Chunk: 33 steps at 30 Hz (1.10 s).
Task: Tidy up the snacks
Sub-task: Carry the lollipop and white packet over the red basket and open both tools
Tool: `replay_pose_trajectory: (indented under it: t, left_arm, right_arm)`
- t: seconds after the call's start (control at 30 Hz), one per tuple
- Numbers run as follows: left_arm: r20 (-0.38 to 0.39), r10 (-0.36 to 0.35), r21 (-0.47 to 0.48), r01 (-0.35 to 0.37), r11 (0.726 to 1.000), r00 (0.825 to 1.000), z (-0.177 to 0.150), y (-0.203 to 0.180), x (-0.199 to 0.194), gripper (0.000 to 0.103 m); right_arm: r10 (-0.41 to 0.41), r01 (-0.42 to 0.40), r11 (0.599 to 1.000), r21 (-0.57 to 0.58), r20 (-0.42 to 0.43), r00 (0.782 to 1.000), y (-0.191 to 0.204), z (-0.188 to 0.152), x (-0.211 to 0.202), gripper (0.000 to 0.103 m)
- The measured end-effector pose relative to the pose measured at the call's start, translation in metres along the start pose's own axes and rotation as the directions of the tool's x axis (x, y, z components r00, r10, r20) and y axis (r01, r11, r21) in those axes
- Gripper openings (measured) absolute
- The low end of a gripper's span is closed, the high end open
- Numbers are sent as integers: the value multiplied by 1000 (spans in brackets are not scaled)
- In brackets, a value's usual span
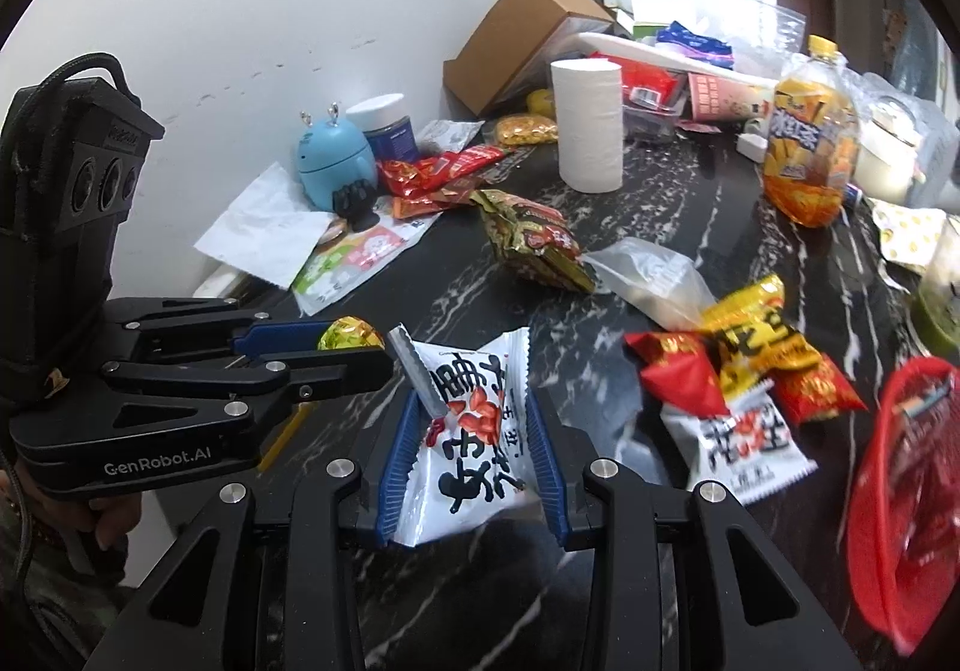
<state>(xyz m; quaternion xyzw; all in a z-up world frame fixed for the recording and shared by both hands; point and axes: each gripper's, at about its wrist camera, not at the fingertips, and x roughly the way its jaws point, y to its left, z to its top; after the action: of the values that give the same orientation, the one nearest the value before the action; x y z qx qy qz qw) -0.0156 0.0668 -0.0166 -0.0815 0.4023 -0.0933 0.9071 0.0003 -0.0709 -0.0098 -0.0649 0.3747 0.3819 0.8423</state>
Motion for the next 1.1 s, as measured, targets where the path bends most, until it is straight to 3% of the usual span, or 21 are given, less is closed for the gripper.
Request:
replay_pose_trajectory:
  t: [0.47, 0.9, 1.1]
  left_arm:
    - [-32, -128, 120, 131, 984, 991, -5, -50, 5, 23]
    - [-70, -246, 212, 255, 943, 967, 12, -98, 26, 23]
    - [-87, -262, 247, 275, 929, 961, 23, -118, 39, 23]
  right_arm:
    - [-101, 97, 987, 128, 31, 994, -18, -38, -46, 36]
    - [-201, 184, 954, 236, 51, 978, -47, -58, -81, 36]
    - [-222, 198, 939, 280, 59, 973, -68, -61, -89, 36]
